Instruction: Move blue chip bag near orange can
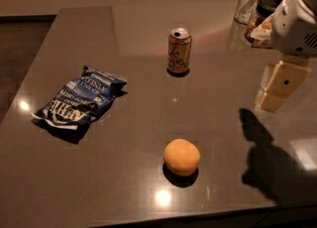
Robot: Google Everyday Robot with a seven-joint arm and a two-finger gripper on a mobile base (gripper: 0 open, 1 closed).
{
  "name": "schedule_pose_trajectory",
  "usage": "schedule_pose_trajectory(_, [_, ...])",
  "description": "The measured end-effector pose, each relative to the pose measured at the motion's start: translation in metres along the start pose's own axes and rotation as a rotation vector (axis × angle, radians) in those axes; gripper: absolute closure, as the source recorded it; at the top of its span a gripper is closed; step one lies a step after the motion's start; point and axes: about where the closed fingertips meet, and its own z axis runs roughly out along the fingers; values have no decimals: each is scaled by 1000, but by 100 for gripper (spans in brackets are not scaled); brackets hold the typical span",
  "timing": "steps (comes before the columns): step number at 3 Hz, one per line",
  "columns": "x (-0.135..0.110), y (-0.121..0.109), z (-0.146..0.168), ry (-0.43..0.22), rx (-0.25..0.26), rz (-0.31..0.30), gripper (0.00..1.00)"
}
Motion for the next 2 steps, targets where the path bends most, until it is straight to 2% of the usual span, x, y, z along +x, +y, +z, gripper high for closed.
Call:
schedule_pose_trajectory(1, [-40, -7, 12, -79, -10, -62, 0])
schedule_pose_trajectory(2, [-91, -17, 24, -167, -28, -134, 0])
